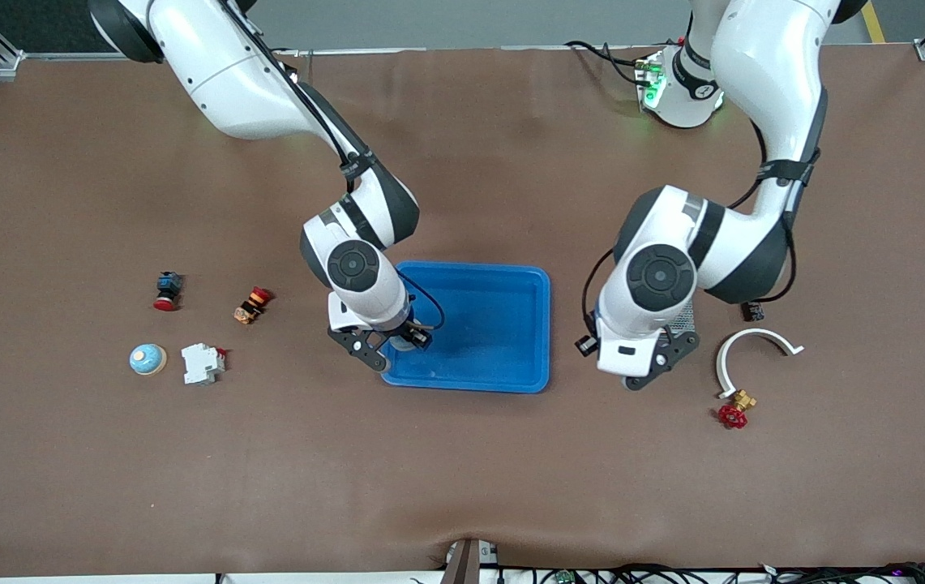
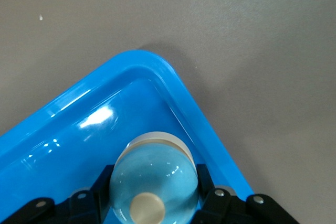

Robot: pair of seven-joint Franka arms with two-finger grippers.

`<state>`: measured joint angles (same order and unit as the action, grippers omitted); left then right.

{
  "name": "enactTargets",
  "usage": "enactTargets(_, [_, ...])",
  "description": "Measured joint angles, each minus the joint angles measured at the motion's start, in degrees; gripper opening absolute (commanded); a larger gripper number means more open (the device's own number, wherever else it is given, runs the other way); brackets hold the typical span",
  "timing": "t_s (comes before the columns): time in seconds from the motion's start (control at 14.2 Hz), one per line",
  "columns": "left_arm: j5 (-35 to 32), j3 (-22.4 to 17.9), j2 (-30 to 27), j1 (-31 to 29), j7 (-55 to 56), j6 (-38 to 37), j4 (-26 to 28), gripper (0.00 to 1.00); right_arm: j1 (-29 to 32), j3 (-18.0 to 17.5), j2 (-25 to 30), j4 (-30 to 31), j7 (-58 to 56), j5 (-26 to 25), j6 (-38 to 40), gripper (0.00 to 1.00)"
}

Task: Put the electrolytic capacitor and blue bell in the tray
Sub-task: 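Carry the capacitor and the blue bell over the blue tray, then release the bell with the right gripper while the left gripper releases the capacitor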

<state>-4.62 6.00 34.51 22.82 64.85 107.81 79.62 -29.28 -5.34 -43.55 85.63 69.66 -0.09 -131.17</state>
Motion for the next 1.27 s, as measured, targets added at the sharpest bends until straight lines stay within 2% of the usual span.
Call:
enactTargets(0.35, [2.02, 0.15, 0.77, 4.66, 5.02, 0.73, 0.16, 0.00, -0.15, 0.16, -3.86, -3.74, 0.67, -0.07, 0.00, 0.00])
enactTargets(0.71, [2.28, 0.21, 3.28, 9.09, 12.40, 7.68, 0.56, 0.00, -0.52, 0.82, -6.11, -6.10, 0.76, -0.31, 0.00, 0.00])
enactTargets(0.92, [2.28, 0.21, 5.34, 10.41, 13.19, 10.39, 0.96, 0.00, -0.98, 1.29, -7.42, -7.24, 0.82, -0.33, -0.09, 0.00])
enactTargets(0.99, [2.28, 0.21, 5.92, 10.53, 13.19, 11.42, 1.22, 0.00, -1.06, 1.33, -7.80, -7.58, 0.83, -0.34, -0.13, 0.04])
enactTargets(1.13, [2.28, 0.20, 6.70, 10.54, 13.19, 14.15, 2.70, 0.00, -1.14, 1.38, -8.31, -8.07, 0.94, -0.35, -0.17, 0.34])
enactTargets(1.2, [2.28, 0.20, 6.92, 10.57, 13.19, 15.67, 3.93, 0.00, -1.15, 1.40, -8.36, -8.15, 1.09, -0.35, -0.26, 0.53])
enactTargets(1.27, [2.28, 0.20, 7.08, 10.61, 13.19, 17.03, 5.33, 0.00, -1.17, 1.41, -8.36, -8.21, 1.23, -0.36, -0.40, 0.57])
